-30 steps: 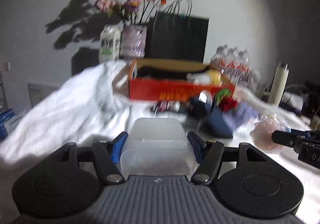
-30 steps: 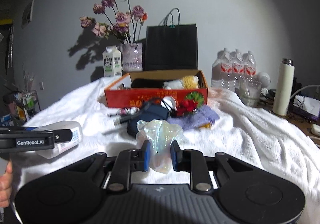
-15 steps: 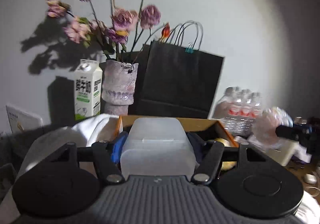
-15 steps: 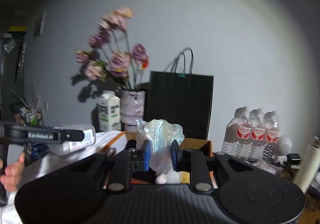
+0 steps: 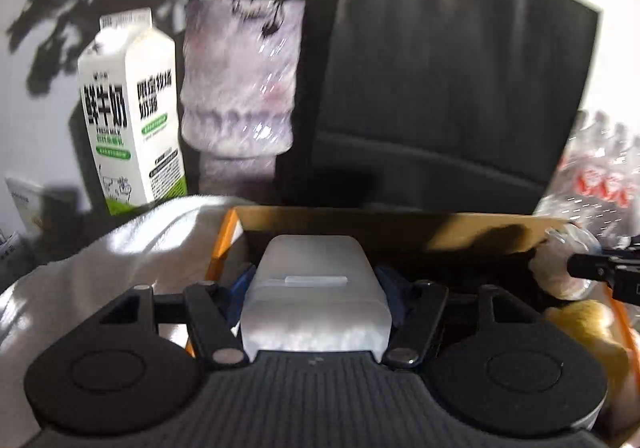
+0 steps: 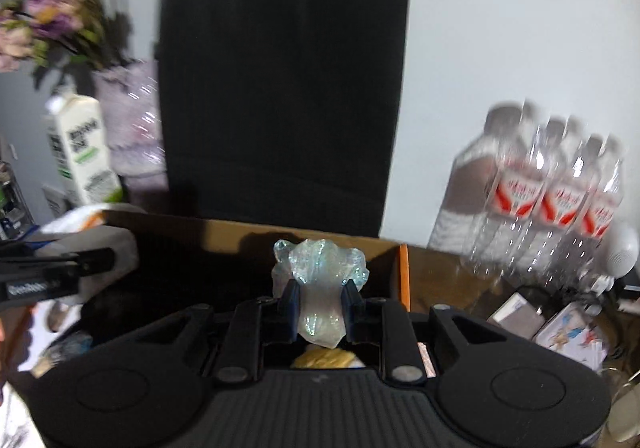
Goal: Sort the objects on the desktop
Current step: 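Carry both items over the box and release them inside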
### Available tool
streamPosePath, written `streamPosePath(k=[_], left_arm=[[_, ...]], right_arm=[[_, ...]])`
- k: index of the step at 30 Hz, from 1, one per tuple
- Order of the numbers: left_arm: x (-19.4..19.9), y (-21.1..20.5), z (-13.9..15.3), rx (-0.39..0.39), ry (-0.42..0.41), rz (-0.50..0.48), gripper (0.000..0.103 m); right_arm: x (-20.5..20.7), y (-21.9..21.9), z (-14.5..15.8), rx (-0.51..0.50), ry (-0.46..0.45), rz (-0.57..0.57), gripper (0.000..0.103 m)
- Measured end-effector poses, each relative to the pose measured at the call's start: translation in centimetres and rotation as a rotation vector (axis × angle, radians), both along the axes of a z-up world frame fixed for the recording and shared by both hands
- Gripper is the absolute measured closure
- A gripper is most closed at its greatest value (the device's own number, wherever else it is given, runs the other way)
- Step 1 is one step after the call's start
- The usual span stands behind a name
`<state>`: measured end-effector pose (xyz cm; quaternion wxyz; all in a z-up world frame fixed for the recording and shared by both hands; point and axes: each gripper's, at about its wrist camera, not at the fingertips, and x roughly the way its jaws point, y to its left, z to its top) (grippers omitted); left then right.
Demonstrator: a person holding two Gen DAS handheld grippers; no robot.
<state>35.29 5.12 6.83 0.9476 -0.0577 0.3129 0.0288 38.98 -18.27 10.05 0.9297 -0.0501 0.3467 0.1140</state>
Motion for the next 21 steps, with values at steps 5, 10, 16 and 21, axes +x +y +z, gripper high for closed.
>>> streamPosePath(k=[5,10,16,21], left_arm=[[1.9,-0.2,-1.9,0.041,0.039,0.004,0.036],[2.9,-0.2,-2.2,0.039,0.075,0.009,0.027],[1.2,-0.3,-0.4,0.045,0.067,-0.014,0.01],[-2.6,-0.3,2.3,0.026,0.033,-0.016,0.0]], right_arm=[[2.2,-0.2,-1.6,0.01,0.042,-0.016,0.069],[2.5,0.1,-1.8,0.01,0.078,-0.019,0.052],[0.1,0.5,0.6,0.053,0.044,0.005,0.048],[-2.3,0.4,2.0,0.059,0.027,-0.019,0.045]])
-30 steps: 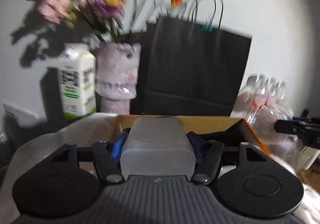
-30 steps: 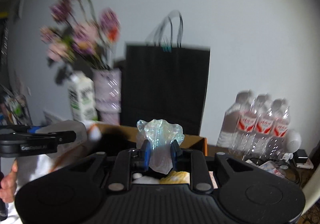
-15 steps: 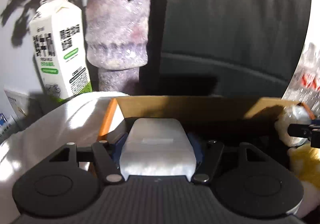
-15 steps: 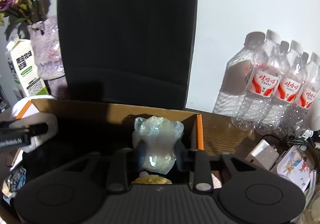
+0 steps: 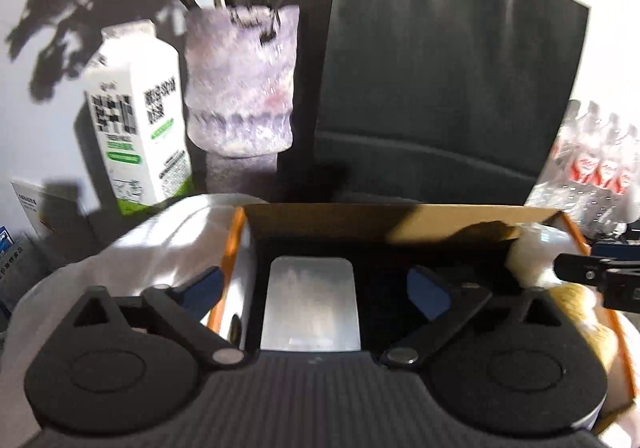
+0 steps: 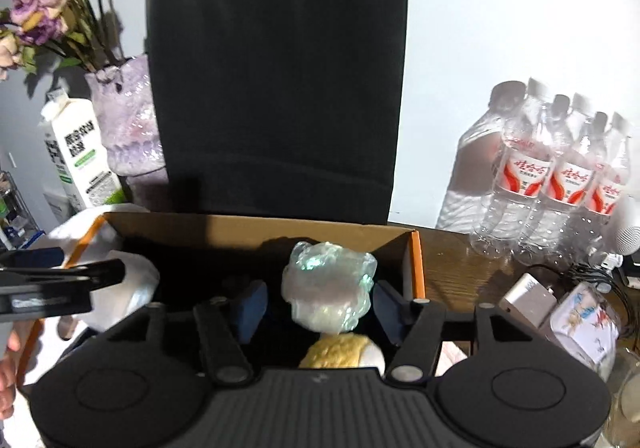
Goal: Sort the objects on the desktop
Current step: 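Carry both items over the box and release them inside, then withdraw both tools from the box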
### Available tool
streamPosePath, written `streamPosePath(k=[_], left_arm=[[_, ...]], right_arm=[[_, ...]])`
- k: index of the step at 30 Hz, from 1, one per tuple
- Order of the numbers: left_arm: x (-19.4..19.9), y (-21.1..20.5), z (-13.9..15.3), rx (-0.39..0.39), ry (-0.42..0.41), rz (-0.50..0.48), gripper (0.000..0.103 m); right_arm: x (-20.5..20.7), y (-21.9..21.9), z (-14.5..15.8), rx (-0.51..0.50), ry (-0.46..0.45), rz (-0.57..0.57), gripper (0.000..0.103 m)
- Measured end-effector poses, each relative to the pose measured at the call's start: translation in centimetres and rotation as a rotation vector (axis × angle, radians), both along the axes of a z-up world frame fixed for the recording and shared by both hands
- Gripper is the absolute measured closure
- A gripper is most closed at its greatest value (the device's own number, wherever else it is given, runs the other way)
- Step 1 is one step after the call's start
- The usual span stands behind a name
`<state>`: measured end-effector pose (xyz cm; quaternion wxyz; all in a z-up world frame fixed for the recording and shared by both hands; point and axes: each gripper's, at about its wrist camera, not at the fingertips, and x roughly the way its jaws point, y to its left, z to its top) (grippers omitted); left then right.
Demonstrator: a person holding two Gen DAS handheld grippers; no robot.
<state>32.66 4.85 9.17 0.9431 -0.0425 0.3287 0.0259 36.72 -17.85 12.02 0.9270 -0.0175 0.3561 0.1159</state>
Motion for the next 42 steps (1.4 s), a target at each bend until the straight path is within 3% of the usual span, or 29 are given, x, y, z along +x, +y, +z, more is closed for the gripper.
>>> streamPosePath(k=[9,16,19,24,28,31,35,42], left_arm=[[-11.0,-1.2,2.9,0.023,-0.049,-0.04,0.0],[-21.4,-1.3,2.7,0.045,-0.072,-0.093,0.0],[-25.7,-0.7,2.0,0.0,-0.089,-0.07,0.0],[-31.5,-0.2,0.6,0.008,-0.145,-0.04,0.0],[-34.6,-0.4,-1.0,0.049,-0.145,-0.015,0.0],[-36.1,-0.3,-2.8,0.031,-0.105,0.009,0.0],[-37.6,-0.6,-5.4,0.014,-0.031,-0.03,0.0],[-39.8,-1.9,-7.7,0.038,-0.014,-0.101,0.0]], right_arm=[[-10.0,-0.7,2.0,0.077,-0.066,0.016,0.038],[-20.6,-1.5,1.9,0.116,-0.14,0.056,0.026],[-25.0,-2.1,1.0,0.147,-0.155,0.068,0.025],[-31.2,-2.7,-0.9,0.167,-0.171,0.056,0.022],[-35.1,-2.6,-3.0,0.132,-0.183,0.038,0.017],[-37.1,-2.5,-4.5,0.103,-0.18,0.017,0.017],[-39.1,-3.0,-6.6,0.113,-0.158,-0.004,0.017],[-41.6,-3.7,-8.7,0.129,-0.147,-0.028,0.017]])
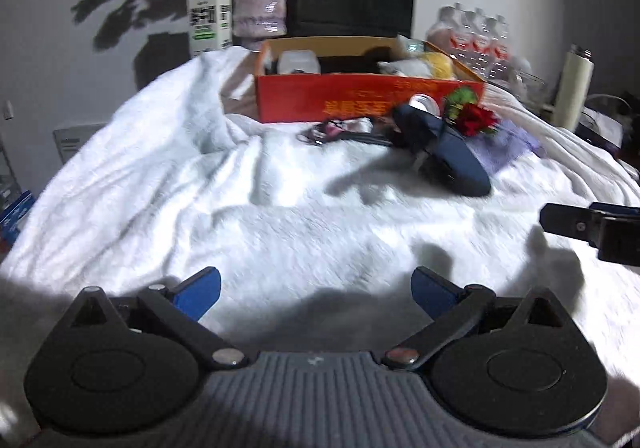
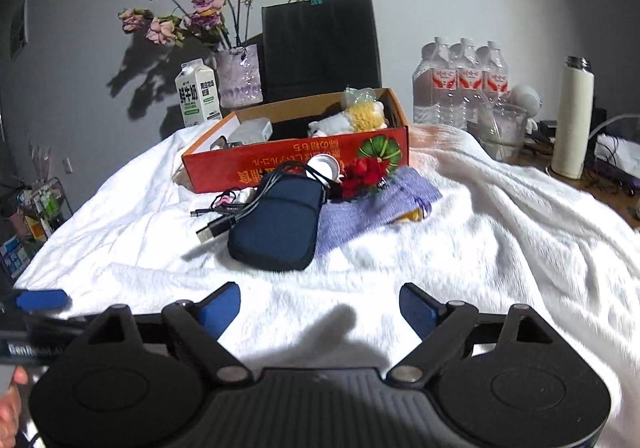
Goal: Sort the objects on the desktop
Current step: 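Withdraw both tools from the box, then grasp the cable with the left tool while the right tool grasps the red rose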
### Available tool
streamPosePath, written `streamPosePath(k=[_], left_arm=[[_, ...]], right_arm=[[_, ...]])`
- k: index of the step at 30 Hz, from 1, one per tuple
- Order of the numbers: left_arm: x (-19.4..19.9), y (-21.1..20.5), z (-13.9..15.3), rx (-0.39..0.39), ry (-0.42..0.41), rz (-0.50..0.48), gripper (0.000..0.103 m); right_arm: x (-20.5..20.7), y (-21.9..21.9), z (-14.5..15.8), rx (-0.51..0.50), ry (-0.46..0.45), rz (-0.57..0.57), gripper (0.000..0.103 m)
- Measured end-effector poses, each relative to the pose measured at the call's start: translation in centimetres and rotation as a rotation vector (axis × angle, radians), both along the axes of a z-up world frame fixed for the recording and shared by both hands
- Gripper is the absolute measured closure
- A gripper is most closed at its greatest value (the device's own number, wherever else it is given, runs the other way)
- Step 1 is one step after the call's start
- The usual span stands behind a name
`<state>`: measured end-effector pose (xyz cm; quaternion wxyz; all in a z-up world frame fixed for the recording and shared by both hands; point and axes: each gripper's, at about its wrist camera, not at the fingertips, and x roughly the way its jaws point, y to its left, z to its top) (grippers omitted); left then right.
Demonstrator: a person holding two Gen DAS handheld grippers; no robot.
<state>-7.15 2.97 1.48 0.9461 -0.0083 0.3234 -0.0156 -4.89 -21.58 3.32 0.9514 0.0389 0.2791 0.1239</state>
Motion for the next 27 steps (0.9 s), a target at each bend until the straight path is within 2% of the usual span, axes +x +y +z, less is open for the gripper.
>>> streamPosePath(k=[4,8,11,12,16,23,26,27], left_arm=[[0.0,-1.2,0.4,-0.043,-0.039,-0.124,0.0],[2.0,-2.4,1.7,-0.067,-0.095,-0.171,0.0],[4.0,-2.9,2.9,-0.082,-0.141,-0.195,0.009],[4.7,-3.1,3.1,-0.081,-0.148,-0.201,0.016],[8.0,-4.7,3.1,-0.086,-0.134,-0.246,0.03],[13.9,-7.3,2.6,-0.059,-0.102,-0.29,0.042],[15.6,-7.3,2.3,-0.072,-0.077,-0.273,0.061],[16.0,-7.2,2.2,-0.08,-0.069,-0.268,0.072]], right_arm=[[0.0,-0.4,-0.5,0.019,0.011,0.0,0.017],[0.6,-0.7,-0.4,0.015,0.007,-0.011,0.019],[1.2,-1.1,-0.2,0.017,0.005,-0.017,0.021],[1.5,-1.2,-0.1,0.016,0.004,-0.018,0.022],[2.7,-1.5,0.0,0.001,-0.006,-0.024,0.026],[5.8,-1.8,0.4,-0.05,-0.037,-0.04,0.034],[7.3,-1.8,0.7,-0.071,-0.051,-0.028,0.036],[7.7,-1.7,0.9,-0.076,-0.059,-0.017,0.036]])
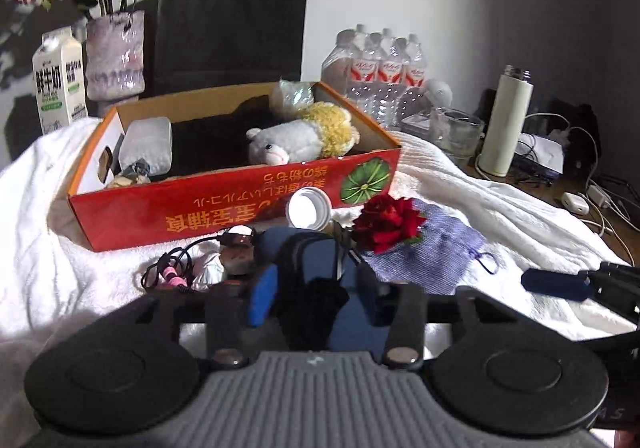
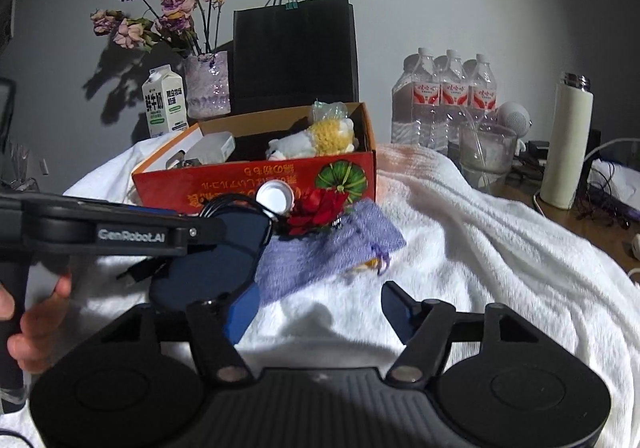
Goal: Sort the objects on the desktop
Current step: 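Grasp the cable with the left tool while the right tool grasps the red rose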
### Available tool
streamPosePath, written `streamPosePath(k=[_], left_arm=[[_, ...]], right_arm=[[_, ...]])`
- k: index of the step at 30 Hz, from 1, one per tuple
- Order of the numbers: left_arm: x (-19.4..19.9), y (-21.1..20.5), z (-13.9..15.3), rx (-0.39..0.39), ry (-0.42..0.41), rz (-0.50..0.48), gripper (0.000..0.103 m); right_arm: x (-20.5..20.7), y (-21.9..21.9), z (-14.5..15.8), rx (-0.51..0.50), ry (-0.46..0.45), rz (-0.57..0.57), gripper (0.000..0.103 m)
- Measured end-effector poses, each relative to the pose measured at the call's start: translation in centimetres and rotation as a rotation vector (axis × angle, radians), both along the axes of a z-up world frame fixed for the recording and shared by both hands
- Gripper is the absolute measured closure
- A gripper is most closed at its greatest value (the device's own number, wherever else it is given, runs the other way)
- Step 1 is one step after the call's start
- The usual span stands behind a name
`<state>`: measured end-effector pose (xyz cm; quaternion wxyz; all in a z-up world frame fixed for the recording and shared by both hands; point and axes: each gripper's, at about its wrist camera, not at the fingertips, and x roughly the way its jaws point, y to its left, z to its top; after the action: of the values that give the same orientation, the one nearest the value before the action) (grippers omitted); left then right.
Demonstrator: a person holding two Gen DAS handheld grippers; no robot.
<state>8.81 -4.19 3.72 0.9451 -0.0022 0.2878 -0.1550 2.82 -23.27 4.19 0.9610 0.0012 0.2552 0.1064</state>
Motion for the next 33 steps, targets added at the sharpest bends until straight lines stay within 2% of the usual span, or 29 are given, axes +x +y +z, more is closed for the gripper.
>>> streamPosePath(k=[3,9,14,15,16,18,20,25,29,33], left_arm=[[0.2,0.4,0.2,-0.013,-0.012,0.003,0.09],[0.7,1.4,0.4,-0.04,-0.014,0.03,0.098],[0.9,2.7,1.1,-0.076,-0.029,0.068,0.099],[1.0,2.8,1.2,-0.077,-0.033,0.075,0.099],[1.0,3.0,1.3,-0.079,-0.036,0.082,0.099],[0.9,3.3,1.5,-0.089,-0.039,0.1,0.099],[0.4,3.7,1.9,-0.094,-0.061,0.121,0.099],[-2.4,3.9,4.4,-0.105,-0.16,0.138,0.099],[-5.6,4.2,6.5,-0.102,-0.247,0.155,0.099],[-9.1,5.3,7.8,-0.126,-0.287,0.178,0.1]], right_arm=[[1.8,0.6,0.5,-0.021,-0.025,0.041,0.036],[6.9,1.9,0.7,-0.047,-0.025,0.097,0.037],[11.0,2.4,-0.3,-0.063,0.009,0.088,0.038],[11.7,2.4,-0.5,-0.062,0.022,0.083,0.041],[12.3,2.4,-0.8,-0.056,0.037,0.079,0.052],[12.9,2.3,-1.0,-0.027,0.047,0.067,0.062],[12.4,2.0,-0.8,0.006,0.037,0.053,0.065],[9.2,1.5,1.2,0.011,-0.058,0.032,0.07],[5.1,0.9,3.5,0.057,-0.128,0.048,0.07],[0.6,0.5,5.1,0.095,-0.182,0.07,0.07]])
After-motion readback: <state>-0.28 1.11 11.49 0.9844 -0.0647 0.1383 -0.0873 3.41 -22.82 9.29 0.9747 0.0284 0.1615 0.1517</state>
